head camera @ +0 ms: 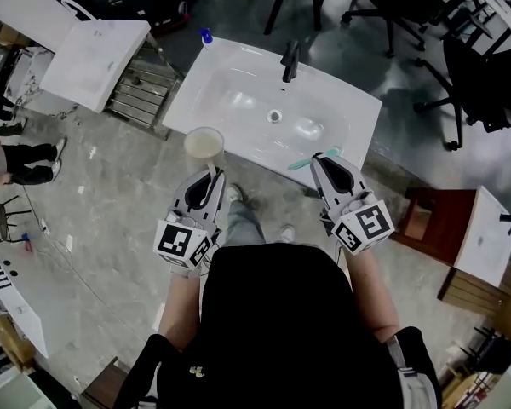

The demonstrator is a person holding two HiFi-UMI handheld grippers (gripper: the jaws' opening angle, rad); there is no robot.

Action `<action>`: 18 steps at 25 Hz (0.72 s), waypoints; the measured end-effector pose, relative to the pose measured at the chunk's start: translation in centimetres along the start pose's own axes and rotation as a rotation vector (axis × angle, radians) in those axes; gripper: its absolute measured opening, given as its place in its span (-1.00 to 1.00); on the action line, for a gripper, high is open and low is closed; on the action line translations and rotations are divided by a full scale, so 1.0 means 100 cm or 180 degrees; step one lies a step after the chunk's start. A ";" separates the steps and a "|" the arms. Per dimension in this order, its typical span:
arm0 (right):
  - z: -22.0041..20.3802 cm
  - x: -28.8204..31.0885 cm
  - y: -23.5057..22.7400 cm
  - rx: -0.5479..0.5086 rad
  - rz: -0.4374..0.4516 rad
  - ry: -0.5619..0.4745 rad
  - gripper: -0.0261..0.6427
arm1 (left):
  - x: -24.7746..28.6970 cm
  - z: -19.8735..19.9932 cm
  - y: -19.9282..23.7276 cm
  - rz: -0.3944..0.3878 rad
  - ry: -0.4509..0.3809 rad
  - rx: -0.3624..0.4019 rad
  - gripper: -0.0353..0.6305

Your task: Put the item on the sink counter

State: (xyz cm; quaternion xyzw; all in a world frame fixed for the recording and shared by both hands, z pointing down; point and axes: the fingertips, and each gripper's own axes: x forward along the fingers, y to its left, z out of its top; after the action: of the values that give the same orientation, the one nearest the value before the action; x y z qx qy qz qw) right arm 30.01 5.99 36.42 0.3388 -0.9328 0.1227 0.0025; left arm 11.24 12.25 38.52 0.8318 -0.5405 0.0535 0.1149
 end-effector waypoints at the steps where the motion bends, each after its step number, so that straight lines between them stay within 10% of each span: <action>1: 0.001 0.010 0.001 -0.0007 -0.0006 0.0011 -0.78 | 0.002 0.001 0.010 -0.0009 0.0004 -0.0006 -0.76; 18: 0.018 0.189 0.027 -0.0061 -0.0277 0.0059 -0.78 | 0.035 0.018 0.180 -0.0375 0.0050 -0.0020 -0.76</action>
State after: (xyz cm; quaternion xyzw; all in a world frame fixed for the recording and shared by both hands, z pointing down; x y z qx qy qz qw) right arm 13.90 -4.34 35.69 0.3779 -0.9183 0.1167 0.0197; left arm -3.80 1.71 39.88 0.8613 -0.4898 0.0516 0.1247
